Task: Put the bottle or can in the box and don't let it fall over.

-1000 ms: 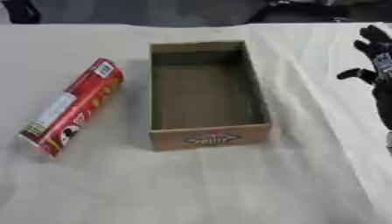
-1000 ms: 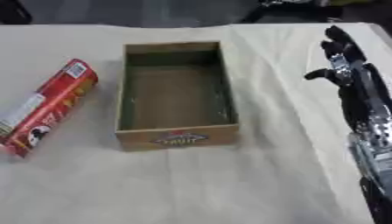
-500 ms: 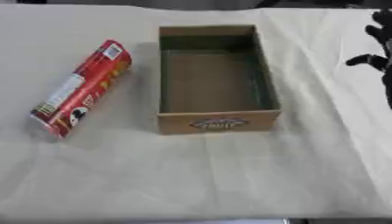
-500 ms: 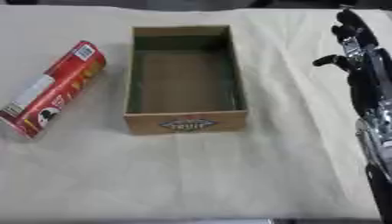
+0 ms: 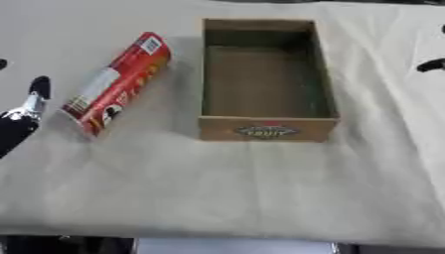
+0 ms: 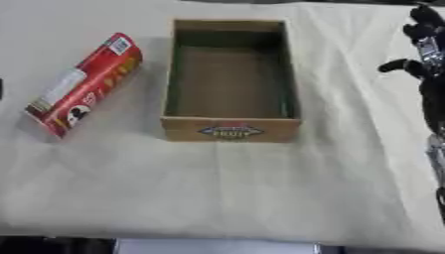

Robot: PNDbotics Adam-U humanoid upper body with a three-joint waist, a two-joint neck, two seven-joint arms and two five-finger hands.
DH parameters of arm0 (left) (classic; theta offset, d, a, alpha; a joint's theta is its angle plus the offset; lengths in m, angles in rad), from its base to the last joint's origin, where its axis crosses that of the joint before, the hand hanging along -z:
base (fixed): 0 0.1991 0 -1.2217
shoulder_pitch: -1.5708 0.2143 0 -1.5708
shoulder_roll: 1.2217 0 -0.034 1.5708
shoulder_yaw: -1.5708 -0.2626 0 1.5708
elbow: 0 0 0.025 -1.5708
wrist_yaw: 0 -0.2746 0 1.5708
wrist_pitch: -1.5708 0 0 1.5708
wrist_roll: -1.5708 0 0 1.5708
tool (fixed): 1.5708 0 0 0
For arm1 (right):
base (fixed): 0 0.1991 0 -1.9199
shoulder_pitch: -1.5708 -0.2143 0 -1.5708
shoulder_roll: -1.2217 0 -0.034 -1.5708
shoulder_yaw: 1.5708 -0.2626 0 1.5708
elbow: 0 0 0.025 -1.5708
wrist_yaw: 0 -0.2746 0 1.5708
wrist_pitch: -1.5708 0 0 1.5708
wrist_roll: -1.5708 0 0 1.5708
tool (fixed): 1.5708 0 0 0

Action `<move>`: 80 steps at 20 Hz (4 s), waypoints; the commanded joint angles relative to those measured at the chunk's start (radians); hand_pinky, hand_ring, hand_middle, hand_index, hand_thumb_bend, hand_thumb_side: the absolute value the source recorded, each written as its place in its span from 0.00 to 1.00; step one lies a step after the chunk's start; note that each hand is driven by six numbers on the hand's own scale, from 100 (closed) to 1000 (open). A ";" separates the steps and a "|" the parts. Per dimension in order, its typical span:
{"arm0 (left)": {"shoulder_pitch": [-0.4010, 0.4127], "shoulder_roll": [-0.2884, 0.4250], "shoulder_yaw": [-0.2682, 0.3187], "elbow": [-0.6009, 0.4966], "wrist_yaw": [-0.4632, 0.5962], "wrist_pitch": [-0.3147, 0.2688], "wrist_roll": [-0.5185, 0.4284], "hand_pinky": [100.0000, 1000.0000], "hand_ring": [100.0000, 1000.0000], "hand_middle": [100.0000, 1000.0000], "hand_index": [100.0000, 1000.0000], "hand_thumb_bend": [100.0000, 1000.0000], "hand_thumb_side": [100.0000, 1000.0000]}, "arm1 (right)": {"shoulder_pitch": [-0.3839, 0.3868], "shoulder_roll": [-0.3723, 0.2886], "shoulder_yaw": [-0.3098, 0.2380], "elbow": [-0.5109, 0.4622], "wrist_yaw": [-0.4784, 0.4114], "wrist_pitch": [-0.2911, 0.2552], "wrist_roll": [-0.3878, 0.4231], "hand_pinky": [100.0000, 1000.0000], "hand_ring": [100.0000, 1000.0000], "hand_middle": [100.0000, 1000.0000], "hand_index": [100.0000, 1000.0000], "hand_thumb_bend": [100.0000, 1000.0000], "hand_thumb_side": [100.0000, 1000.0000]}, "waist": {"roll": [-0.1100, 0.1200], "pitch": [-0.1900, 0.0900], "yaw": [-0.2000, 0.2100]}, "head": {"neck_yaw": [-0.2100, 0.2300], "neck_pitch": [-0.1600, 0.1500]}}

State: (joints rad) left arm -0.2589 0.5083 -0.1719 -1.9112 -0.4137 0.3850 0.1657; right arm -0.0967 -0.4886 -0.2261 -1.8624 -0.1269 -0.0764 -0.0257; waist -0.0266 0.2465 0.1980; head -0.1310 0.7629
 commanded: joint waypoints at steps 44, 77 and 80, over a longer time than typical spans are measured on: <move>-0.014 0.040 -0.075 -0.079 -0.178 0.078 -0.124 0.66 0.87 1.00 0.81 0.36 0.45 | -0.008 -0.013 -0.005 0.017 0.004 0.000 0.033 0.52 1.00 1.00 1.00 0.00 0.92 | -0.021 -0.013 -0.023 | -0.001 -0.046; -0.018 0.026 -0.049 0.113 -0.032 -0.012 -0.024 0.57 0.83 1.00 0.80 0.30 0.51 | -0.017 -0.005 -0.003 0.028 0.006 -0.003 0.045 0.53 1.00 1.00 1.00 0.00 0.93 | -0.044 0.008 -0.045 | 0.012 -0.075; -0.020 0.021 -0.049 0.132 -0.037 -0.021 -0.014 0.56 0.82 1.00 0.80 0.30 0.50 | -0.018 -0.004 -0.004 0.029 0.006 -0.003 0.045 0.53 1.00 1.00 1.00 0.00 0.93 | -0.046 0.011 -0.046 | 0.013 -0.076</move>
State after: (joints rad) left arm -0.2658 0.5175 -0.2247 -1.7762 -0.4485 0.3717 0.1473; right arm -0.1060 -0.4779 -0.2213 -1.8251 -0.1262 -0.0783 0.0173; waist -0.0630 0.2554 0.1536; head -0.1202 0.7003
